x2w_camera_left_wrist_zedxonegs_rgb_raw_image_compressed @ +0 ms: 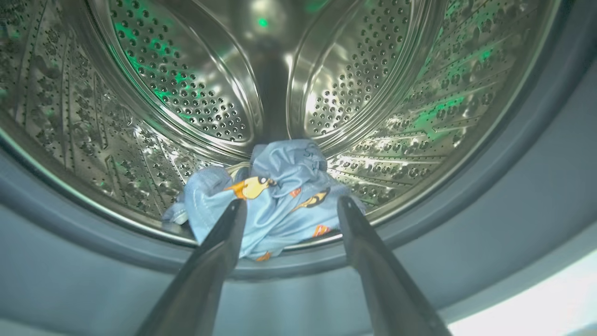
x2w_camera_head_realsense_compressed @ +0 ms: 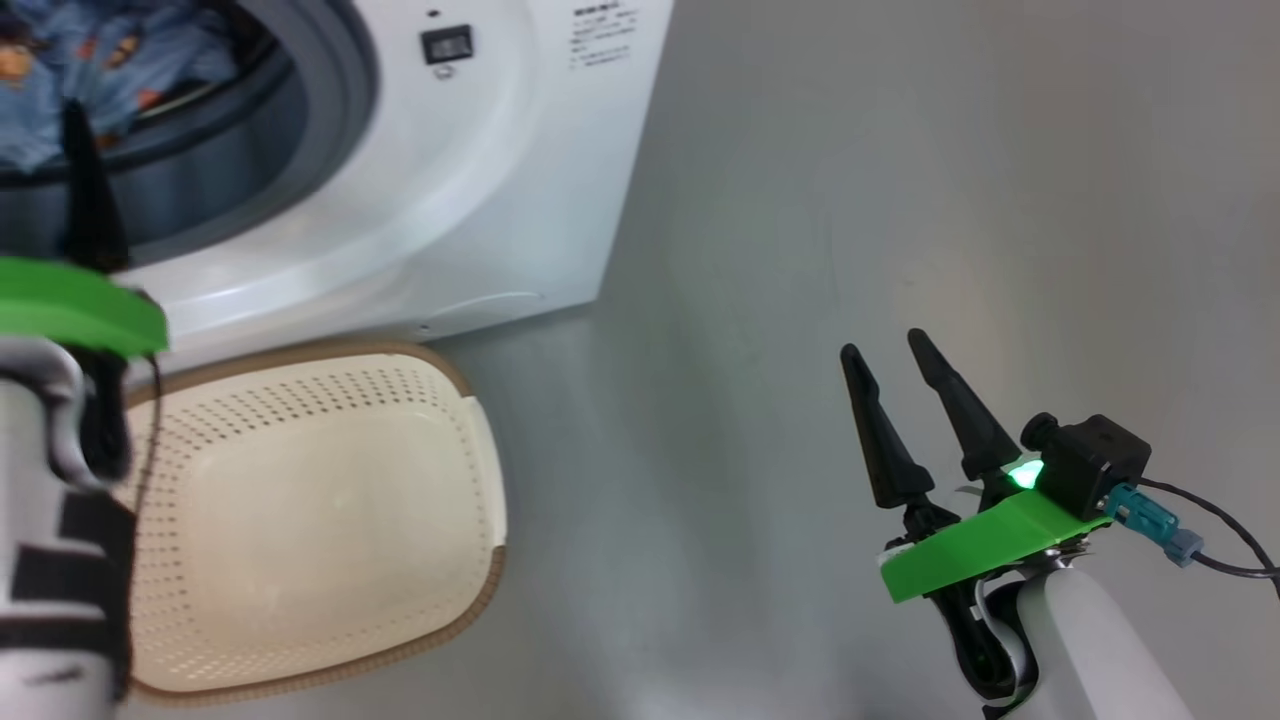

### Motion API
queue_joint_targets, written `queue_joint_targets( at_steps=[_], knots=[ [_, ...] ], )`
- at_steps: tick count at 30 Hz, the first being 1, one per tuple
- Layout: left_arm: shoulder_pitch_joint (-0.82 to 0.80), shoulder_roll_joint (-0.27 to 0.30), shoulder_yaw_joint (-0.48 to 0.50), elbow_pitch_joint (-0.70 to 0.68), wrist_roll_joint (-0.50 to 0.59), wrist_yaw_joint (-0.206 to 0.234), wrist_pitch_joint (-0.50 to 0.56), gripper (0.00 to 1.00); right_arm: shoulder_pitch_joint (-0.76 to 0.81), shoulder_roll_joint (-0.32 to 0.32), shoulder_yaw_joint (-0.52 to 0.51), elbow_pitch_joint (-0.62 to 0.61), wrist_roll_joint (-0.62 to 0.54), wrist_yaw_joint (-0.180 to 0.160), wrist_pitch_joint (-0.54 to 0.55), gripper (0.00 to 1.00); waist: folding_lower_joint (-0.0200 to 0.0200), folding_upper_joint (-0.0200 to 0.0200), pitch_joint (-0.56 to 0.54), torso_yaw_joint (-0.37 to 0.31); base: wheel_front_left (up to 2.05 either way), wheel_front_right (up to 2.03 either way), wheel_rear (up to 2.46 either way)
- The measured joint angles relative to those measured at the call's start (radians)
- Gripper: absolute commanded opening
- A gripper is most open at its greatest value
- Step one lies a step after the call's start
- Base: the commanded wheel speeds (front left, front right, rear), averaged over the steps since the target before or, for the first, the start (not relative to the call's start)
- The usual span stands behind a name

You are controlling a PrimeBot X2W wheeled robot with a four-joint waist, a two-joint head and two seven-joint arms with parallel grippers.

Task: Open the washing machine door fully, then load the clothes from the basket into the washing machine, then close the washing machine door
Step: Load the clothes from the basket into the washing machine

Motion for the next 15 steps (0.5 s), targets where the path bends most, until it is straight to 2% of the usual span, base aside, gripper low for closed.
queue_joint_targets(
  at_steps=[10, 15],
  knots=[
    [0.182, -0.065, 0.036, -0.092, 0.028, 0.000, 0.000, 1.00, 0.005, -0.040, -0.021, 0.015, 0.000, 0.000, 0.000, 1.00, 0.0000, 0.0000, -0.073, 0.067, 0.00, 0.00, 0.00],
    [0.262, -0.080, 0.035, -0.121, 0.036, 0.000, 0.000, 1.00, 0.046, -0.058, -0.032, 0.020, 0.000, 0.000, 0.000, 1.00, 0.0001, 0.0000, -0.117, 0.099, 0.00, 0.00, 0.00]
  ],
)
